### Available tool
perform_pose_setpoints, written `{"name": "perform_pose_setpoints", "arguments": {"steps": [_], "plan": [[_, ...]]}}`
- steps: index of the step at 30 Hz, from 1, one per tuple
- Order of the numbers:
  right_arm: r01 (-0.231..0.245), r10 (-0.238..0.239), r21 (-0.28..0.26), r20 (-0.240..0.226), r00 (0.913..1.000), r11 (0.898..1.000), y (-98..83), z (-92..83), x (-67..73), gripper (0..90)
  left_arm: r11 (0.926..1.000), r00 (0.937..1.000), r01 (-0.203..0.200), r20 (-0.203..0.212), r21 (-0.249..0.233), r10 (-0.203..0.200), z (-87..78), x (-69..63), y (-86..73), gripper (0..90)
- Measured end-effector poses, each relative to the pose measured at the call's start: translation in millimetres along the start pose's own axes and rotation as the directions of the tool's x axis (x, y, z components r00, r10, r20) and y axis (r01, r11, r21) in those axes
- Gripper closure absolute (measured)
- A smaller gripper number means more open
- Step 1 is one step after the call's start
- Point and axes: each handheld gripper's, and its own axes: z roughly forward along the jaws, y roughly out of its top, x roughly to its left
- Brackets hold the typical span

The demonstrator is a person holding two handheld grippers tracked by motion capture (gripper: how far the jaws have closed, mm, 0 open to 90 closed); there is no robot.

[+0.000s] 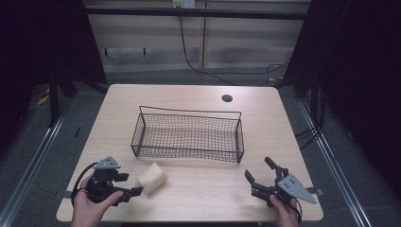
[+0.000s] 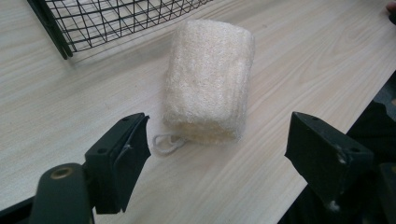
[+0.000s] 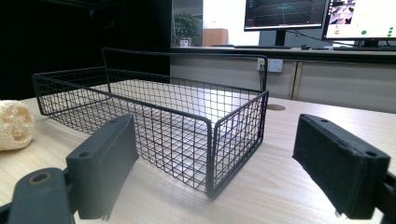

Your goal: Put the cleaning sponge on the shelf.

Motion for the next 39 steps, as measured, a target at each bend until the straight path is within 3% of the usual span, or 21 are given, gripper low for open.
{"name": "perform_pose_setpoints", "arguments": {"steps": [5, 8, 12, 14, 17, 26, 29, 33, 39], "plan": [[-0.001, 0.001, -0.001, 0.001, 1.0000, 1.000, -0.1, -0.1, -0.2, 13.0, 0.9992, 0.9998, -0.017, 0.013, 0.037, 0.017, 1.5, -2.8, 5.0, 18.5], [-0.001, 0.001, -0.002, 0.001, 1.0000, 1.000, -0.1, -0.1, -0.1, 13.0, 0.9968, 0.9986, -0.050, 0.019, 0.063, 0.049, -0.2, -6.2, 12.7, 18.6], [0.000, 0.000, -0.002, 0.002, 1.0000, 1.000, -0.1, -0.1, -0.1, 13.0, 0.9955, 0.9978, -0.066, 0.000, 0.069, 0.066, -0.1, -11.8, 23.7, 20.3], [0.000, 0.000, -0.001, 0.000, 1.0000, 1.000, -0.1, 0.1, -0.3, 13.0, 0.9913, 0.9968, -0.077, 0.027, 0.106, 0.075, 2.2, -11.7, 29.1, 20.3], [-0.001, 0.001, 0.000, 0.001, 1.0000, 1.000, 0.0, 0.2, -0.1, 13.0, 0.9851, 0.9952, -0.098, 0.011, 0.141, 0.098, 8.0, -14.0, 37.3, 20.3], [0.000, 0.000, -0.001, -0.002, 1.0000, 1.000, -0.1, 0.2, -0.3, 13.0, 0.9662, 0.9950, -0.098, 0.045, 0.238, 0.090, 12.2, -10.0, 51.2, 18.6], [0.000, 0.000, -0.001, -0.002, 1.0000, 1.000, -0.1, 0.2, -0.3, 13.0, 0.9705, 0.9971, -0.070, 0.047, 0.231, 0.061, 8.2, -6.6, 56.5, 17.3], [0.000, 0.000, 0.001, -0.001, 1.0000, 1.000, 0.0, 0.3, -0.5, 13.0, 0.9577, 0.9970, -0.074, 0.041, 0.278, 0.066, 9.6, -6.2, 65.3, 19.2], [-0.002, 0.002, 0.001, 0.000, 1.0000, 1.000, 0.0, 0.2, -0.4, 13.0, 0.9509, 0.9951, -0.092, 0.062, 0.296, 0.077, 15.5, -5.4, 78.3, 20.7]]}}
